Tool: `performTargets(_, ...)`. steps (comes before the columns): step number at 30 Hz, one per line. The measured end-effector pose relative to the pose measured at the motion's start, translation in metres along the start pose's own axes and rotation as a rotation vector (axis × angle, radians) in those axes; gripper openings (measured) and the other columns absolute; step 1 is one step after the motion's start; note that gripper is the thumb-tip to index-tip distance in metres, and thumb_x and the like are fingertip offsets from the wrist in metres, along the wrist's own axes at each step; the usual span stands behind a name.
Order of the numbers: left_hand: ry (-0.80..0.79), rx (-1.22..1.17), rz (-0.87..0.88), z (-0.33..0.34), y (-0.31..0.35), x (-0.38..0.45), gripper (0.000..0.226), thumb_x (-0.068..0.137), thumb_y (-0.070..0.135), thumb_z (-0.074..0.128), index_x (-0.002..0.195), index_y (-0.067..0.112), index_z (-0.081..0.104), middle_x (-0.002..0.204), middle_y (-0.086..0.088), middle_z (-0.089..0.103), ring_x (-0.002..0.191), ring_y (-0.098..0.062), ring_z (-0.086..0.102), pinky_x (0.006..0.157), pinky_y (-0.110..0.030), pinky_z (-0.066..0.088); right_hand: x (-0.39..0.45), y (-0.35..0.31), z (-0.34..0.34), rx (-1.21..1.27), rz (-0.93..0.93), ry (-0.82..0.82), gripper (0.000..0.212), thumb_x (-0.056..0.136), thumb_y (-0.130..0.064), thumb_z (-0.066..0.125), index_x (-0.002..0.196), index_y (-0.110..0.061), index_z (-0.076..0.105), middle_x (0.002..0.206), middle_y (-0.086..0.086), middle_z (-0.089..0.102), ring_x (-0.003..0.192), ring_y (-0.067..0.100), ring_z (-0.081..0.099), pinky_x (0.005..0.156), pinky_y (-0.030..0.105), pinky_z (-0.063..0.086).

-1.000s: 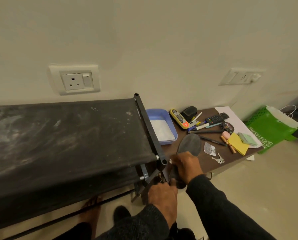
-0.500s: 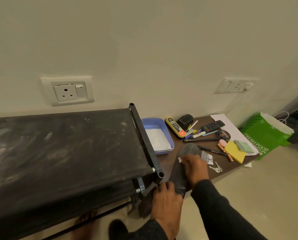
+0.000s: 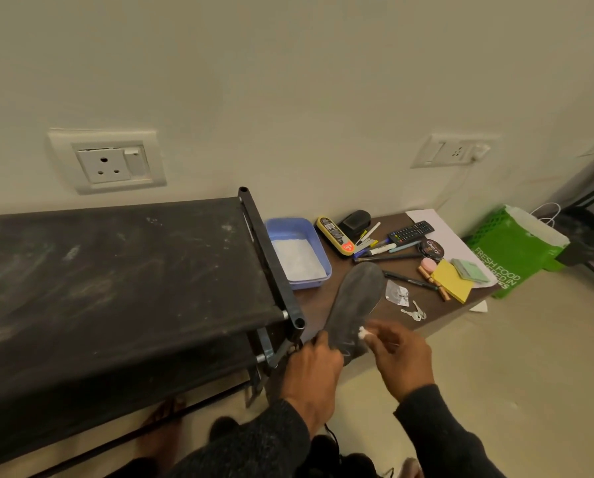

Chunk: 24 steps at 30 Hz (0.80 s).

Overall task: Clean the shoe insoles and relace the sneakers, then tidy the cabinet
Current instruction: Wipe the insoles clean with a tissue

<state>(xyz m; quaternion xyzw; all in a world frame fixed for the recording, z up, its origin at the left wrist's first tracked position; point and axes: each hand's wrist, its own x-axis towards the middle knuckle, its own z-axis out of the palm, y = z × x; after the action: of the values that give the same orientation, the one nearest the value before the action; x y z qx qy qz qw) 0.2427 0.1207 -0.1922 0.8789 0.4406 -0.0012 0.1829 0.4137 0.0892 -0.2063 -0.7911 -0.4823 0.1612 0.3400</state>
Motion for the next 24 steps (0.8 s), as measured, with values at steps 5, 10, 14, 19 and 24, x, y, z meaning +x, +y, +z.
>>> performTargets(5,0.029,-0.021,0.052,0.007,-0.002,-0.001,0.059,0.078,-0.012,0.063,0.131,0.012,0.055,0.137,-0.009,0.041,0.107,-0.029,0.057,0.092,-0.04,0.053,0.021,0.008,0.012,-0.127,-0.04,-0.018,0.019,0.091,-0.011,0.069,0.106,-0.023,0.074,0.104,-0.008,0.063,0.089,0.003,0.061,0.081,0.019,0.051)
performTargets(10,-0.011,0.121,0.093,0.014,0.0,-0.012,0.053,0.082,-0.003,0.067,0.131,0.011,0.054,0.133,-0.009,0.049,0.106,-0.029,0.057,0.088,-0.044,0.053,0.023,0.0,0.021,-0.288,-0.132,-0.06,0.016,0.095,-0.01,0.063,0.095,-0.017,0.078,0.09,-0.006,0.057,0.081,0.007,0.052,0.07,0.012,0.039)
performTargets(14,-0.033,0.145,0.08,0.007,0.008,-0.019,0.049,0.081,-0.006,0.065,0.127,0.009,0.057,0.133,-0.01,0.046,0.1,-0.03,0.06,0.083,-0.043,0.054,-0.009,-0.001,0.025,-0.317,-0.299,-0.173,0.016,0.088,-0.001,0.067,0.087,-0.015,0.076,0.091,-0.001,0.067,0.082,0.009,0.061,0.075,0.024,0.055)
performTargets(19,-0.03,0.13,0.03,-0.001,0.008,-0.018,0.037,0.088,-0.004,0.056,0.123,0.009,0.057,0.133,-0.013,0.041,0.102,-0.03,0.057,0.081,-0.042,0.053,0.003,0.004,0.022,-0.311,-0.309,-0.152,0.013,0.088,-0.002,0.07,0.091,-0.013,0.075,0.094,0.002,0.065,0.08,0.004,0.054,0.073,0.023,0.055)
performTargets(24,-0.105,0.165,0.012,-0.006,0.006,-0.02,0.04,0.09,0.001,0.058,0.128,0.012,0.05,0.115,-0.012,0.062,0.1,-0.031,0.064,0.077,-0.04,0.05,0.014,0.004,0.036,-0.31,-0.179,-0.131,0.015,0.096,-0.011,0.06,0.095,-0.022,0.071,0.099,-0.004,0.065,0.084,0.003,0.059,0.079,0.02,0.052)
